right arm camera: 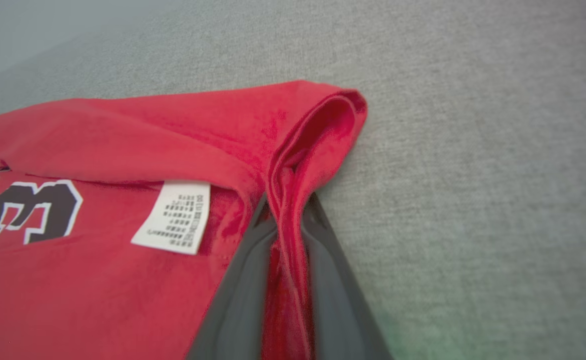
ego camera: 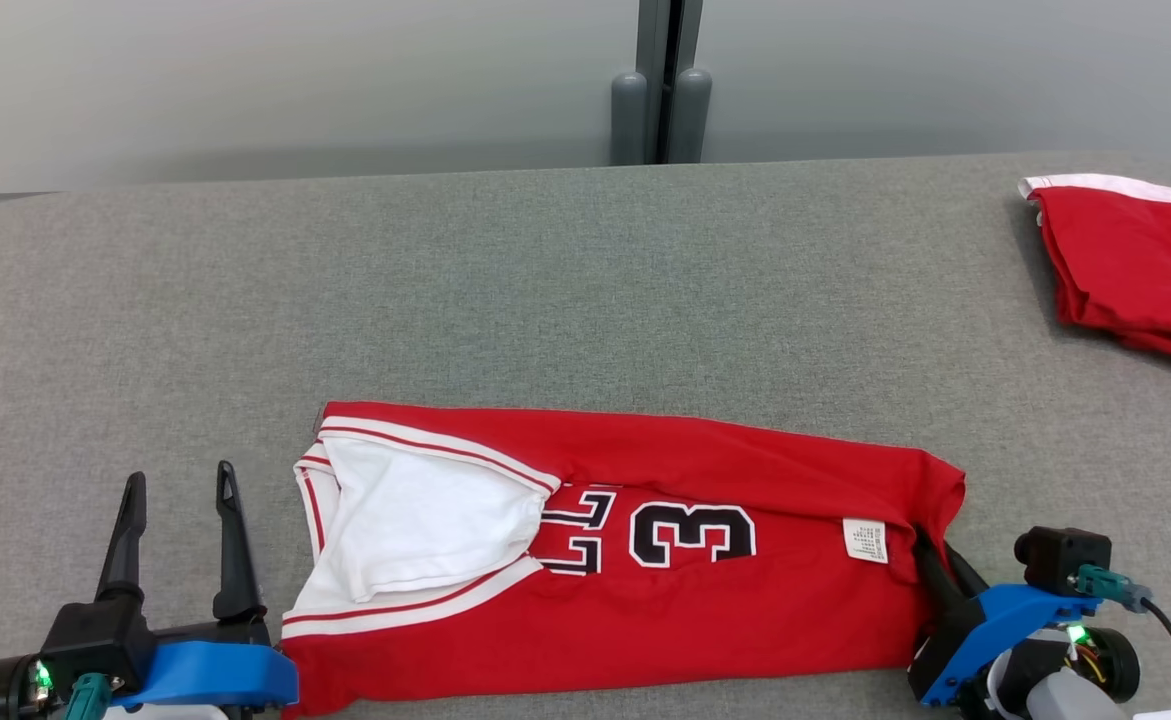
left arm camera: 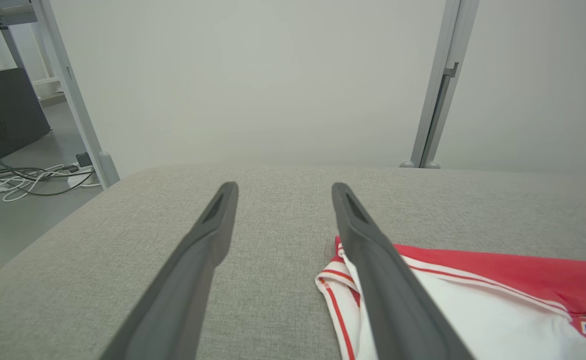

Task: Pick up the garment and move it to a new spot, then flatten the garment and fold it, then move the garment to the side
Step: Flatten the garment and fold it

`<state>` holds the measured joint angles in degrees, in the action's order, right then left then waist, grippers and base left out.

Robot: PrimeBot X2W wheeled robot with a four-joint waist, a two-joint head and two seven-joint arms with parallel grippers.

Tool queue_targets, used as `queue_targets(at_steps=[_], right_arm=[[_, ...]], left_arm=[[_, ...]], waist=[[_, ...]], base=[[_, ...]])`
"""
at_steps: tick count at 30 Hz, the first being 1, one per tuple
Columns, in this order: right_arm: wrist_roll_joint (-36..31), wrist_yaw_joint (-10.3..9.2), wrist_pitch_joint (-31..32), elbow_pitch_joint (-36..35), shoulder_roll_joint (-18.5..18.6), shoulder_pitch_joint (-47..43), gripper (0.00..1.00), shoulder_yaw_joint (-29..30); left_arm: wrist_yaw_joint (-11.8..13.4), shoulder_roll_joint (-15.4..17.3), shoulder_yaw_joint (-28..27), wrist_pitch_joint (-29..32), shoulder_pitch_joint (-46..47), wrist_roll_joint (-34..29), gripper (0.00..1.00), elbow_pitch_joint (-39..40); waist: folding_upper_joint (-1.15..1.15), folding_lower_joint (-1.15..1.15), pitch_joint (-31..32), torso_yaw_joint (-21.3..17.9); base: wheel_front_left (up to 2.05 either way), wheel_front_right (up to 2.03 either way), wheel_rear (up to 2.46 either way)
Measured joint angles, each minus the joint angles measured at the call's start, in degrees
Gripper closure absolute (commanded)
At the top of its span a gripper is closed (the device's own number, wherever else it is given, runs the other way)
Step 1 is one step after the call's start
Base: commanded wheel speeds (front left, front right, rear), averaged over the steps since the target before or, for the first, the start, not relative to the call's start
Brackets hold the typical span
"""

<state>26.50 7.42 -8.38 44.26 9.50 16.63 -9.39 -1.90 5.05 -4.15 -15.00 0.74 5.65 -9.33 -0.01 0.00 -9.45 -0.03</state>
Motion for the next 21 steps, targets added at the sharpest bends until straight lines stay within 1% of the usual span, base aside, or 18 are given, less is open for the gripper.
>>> queue_targets(at_steps=[3, 6, 8, 13, 16, 18, 21], right_arm=[[0.6, 0.08, -1.2, 0.0, -0.1, 0.3, 1.00, -0.2], [1.2, 0.12, -2.2, 0.0, 0.9, 0.9, 1.00, 0.6], [1.7, 0.12, -2.7, 0.1, 2.8, 1.5, 1.00, 2.1], [2.5, 0.10, -3.3, 0.5, 8.7, 2.3, 1.00, 6.3], [2.3, 0.10, -3.2, 0.4, 11.5, 2.4, 1.00, 8.0], [2.1, 0.09, -2.9, -0.3, 12.5, 2.5, 1.00, 8.3], [1.5, 0.09, -2.3, -2.0, 12.5, 2.3, 1.00, 8.1]], left_arm=[[-0.2, -0.2, -0.7, 0.0, 0.0, -0.5, 0.00, -0.6], [-0.5, -0.5, -0.9, 0.0, 0.0, -1.1, 0.00, -0.9], [-0.5, -0.6, -1.2, 0.0, 0.0, -1.3, 0.00, -0.9], [-0.8, -0.9, -1.7, 0.0, 0.0, -1.8, 0.00, -1.1], [-0.9, -1.1, -1.9, 0.0, 0.0, -2.0, 0.00, -1.1], [-0.9, -1.3, -1.9, 0.0, 0.0, -2.1, 0.00, -1.0], [-1.0, -1.5, -1.9, 0.0, 0.0, -2.1, 0.00, -1.0]], waist=[[0.00, 0.00, 0.0, -0.3], [0.02, 0.01, 0.1, -0.6], [0.02, 0.01, 0.2, -0.8], [0.02, 0.01, 0.4, -1.2], [0.02, 0.01, 0.4, -1.5], [0.02, 0.01, 0.3, -1.7], [0.02, 0.00, 0.3, -1.9]], base=[[0.00, 0.00, 0.00], [0.00, 0.00, 0.00], [0.00, 0.00, 0.00], [0.00, 0.00, 0.00], [0.00, 0.00, 0.00], [0.00, 0.00, 0.00], [0.00, 0.00, 0.00]])
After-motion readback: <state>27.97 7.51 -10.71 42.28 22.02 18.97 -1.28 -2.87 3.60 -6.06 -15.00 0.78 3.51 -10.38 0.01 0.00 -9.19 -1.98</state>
